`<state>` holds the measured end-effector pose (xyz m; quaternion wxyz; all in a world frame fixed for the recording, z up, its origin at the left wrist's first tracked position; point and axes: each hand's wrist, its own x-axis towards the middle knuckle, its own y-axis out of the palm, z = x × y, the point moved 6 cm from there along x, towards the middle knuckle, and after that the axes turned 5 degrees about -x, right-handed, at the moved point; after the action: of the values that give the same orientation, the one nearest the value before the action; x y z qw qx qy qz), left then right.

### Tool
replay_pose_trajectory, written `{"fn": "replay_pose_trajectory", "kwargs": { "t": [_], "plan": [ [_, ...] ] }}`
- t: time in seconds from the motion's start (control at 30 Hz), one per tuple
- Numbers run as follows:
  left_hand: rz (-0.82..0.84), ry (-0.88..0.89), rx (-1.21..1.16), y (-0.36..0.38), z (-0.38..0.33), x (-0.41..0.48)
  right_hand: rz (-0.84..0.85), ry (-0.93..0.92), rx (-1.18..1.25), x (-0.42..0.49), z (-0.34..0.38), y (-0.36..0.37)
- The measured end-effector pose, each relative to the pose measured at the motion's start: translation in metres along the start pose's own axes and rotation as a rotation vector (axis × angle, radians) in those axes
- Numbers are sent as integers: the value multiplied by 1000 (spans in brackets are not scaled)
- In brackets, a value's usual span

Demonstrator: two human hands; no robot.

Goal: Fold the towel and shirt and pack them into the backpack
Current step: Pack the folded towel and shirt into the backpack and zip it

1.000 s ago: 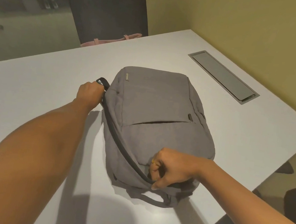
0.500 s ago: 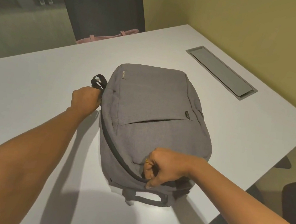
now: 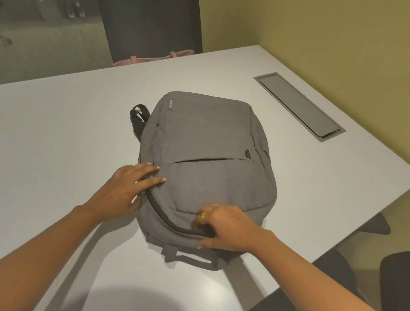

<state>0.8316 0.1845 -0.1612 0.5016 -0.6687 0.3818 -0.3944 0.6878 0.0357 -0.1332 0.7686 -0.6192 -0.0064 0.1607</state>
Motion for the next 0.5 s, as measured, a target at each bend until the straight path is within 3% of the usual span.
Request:
{"fn": "replay_pose_trajectory", "kwargs": {
  "t": [0.1, 0.27, 0.4, 0.5],
  "plan": [
    [53, 31, 57, -6, -14, -7, -119, -36, -14, -10, 7, -10],
    [68, 118, 45, -22, -47, -1, -459, -87, 5, -18, 17, -59],
    [151, -19, 13, -54, -80, 30, -601, -35, -10, -26, 2, -91],
    [106, -105, 27, -75, -102, 56, -761, 99, 31, -42, -19, -106]
  ]
}}
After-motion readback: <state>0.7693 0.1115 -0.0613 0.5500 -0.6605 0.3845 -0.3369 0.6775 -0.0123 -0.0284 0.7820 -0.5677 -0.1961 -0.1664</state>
